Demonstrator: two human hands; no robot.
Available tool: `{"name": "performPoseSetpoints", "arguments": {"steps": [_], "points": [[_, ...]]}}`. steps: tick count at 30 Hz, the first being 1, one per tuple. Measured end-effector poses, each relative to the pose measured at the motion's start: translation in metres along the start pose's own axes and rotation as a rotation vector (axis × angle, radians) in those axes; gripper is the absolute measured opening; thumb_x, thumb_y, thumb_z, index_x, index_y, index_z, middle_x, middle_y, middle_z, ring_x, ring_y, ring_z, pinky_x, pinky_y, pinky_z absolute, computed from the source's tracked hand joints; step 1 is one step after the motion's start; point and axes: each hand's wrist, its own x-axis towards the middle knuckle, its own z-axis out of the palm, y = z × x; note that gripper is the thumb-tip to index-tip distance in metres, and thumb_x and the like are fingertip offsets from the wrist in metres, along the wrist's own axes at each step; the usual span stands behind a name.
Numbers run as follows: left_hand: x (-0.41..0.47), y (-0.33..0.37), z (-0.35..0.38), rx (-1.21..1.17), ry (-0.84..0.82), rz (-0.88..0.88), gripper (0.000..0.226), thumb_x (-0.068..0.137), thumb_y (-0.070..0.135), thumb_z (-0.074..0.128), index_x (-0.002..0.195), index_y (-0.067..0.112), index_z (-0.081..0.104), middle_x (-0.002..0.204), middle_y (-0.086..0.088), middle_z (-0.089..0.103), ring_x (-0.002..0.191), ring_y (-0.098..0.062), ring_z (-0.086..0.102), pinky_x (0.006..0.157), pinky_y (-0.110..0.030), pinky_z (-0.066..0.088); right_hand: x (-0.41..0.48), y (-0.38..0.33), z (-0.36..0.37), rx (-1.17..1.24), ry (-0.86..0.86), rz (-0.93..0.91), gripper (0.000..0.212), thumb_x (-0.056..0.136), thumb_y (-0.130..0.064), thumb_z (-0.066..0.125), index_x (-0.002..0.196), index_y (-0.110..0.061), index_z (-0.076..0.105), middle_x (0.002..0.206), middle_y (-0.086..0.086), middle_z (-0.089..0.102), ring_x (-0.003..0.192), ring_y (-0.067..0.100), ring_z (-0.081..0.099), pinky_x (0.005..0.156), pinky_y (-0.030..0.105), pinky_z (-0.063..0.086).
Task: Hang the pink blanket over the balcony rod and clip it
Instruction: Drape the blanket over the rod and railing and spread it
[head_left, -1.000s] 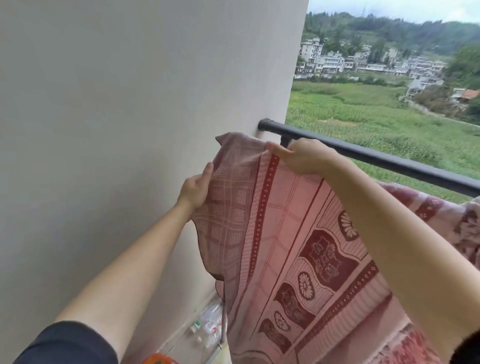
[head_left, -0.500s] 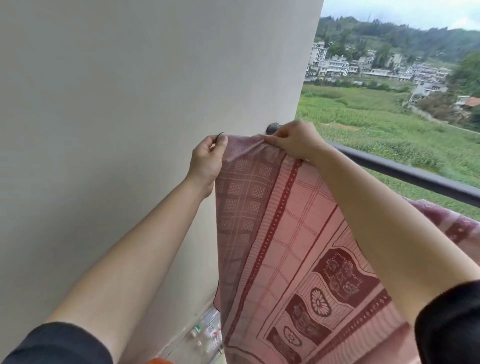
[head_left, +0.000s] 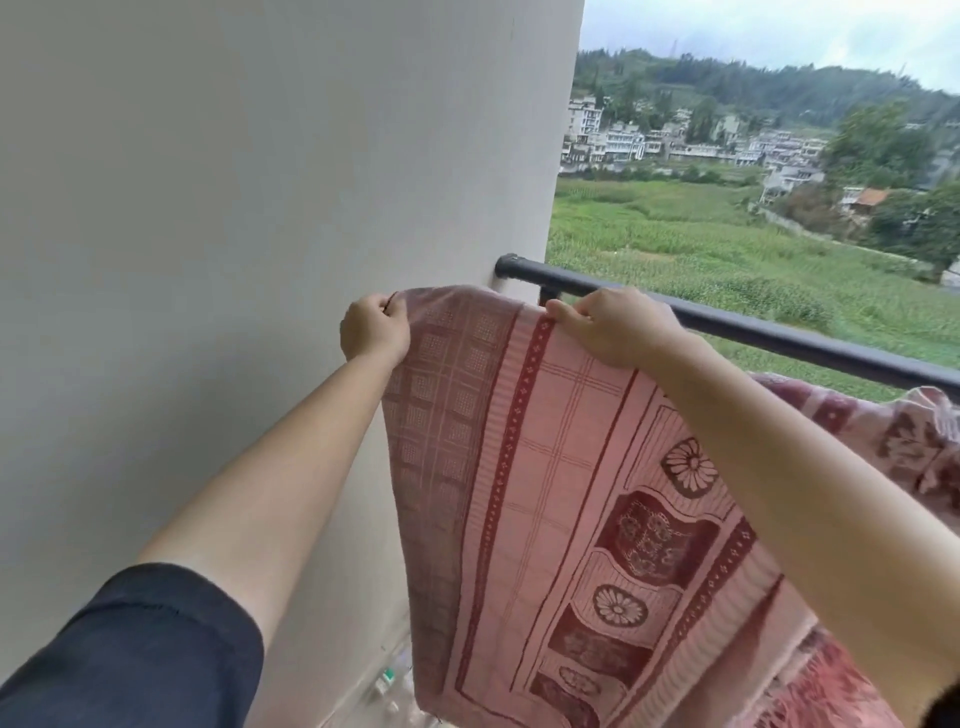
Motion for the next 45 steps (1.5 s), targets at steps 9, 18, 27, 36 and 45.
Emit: {"name": "performPoseSetpoints", "arguments": {"steps": [9, 18, 27, 36, 45], "points": [[-0.081, 0.05, 0.043, 0.334, -0.229, 0.919, 0.059, 0.102, 0.051, 0.015, 0.145, 0.023, 0.046, 0.154, -0.009, 0.039, 0.146, -0.027, 0.025, 0.121, -0.051, 0.01, -0.07, 0.038, -0.001, -0.311, 0.212, -0.011, 0.073, 0.098, -0.066, 0.004, 0.072, -0.02, 0.054, 0.063, -0.004, 0.055, 0.056, 0.013, 0.053, 0.049, 0.026, 0.033], [-0.142, 0.073, 0.094, 0.161, -0.028, 0.819, 0.047, 0.103, 0.046, 0.023, 0.121, 0.015, 0.054, 0.131, -0.018, 0.05, 0.133, -0.038, 0.037, 0.114, -0.057, 0.023, -0.157, 0.108, -0.024, -0.486, 0.278, 0.151, 0.075, 0.099, -0.065, 0.005, 0.081, -0.02, 0.062, 0.071, -0.001, 0.061, 0.066, 0.019, 0.06, 0.066, 0.033, 0.042], [-0.159, 0.087, 0.102, 0.091, -0.001, 0.655, 0.044, 0.102, 0.039, 0.029, 0.115, 0.008, 0.057, 0.142, -0.026, 0.042, 0.141, -0.043, 0.028, 0.117, -0.056, 0.02, -0.263, 0.195, -0.033, -0.389, 0.411, 0.266, 0.065, 0.099, -0.067, 0.013, 0.117, -0.025, 0.059, 0.091, 0.005, 0.069, 0.079, 0.028, 0.066, 0.068, 0.037, 0.052], [-0.253, 0.146, 0.112, 0.145, -0.141, 0.668, 0.049, 0.104, 0.035, 0.023, 0.127, 0.01, 0.058, 0.145, -0.014, 0.05, 0.144, -0.031, 0.031, 0.12, -0.051, 0.018, -0.331, 0.259, -0.059, -0.156, 0.559, 0.254, 0.035, 0.103, -0.04, 0.046, 0.111, -0.016, 0.07, 0.094, 0.008, 0.074, 0.08, 0.034, 0.068, 0.069, 0.039, 0.049], [-0.256, 0.153, 0.099, 0.209, -0.247, 0.575, 0.048, 0.108, 0.031, 0.025, 0.146, 0.009, 0.043, 0.16, -0.012, 0.03, 0.151, -0.027, 0.014, 0.124, -0.036, 0.005, -0.4, 0.351, -0.102, -0.165, 0.703, 0.851, 0.028, 0.101, -0.016, 0.04, 0.101, 0.004, 0.06, 0.097, 0.032, 0.064, 0.086, 0.047, 0.064, 0.067, 0.039, 0.037]]}}
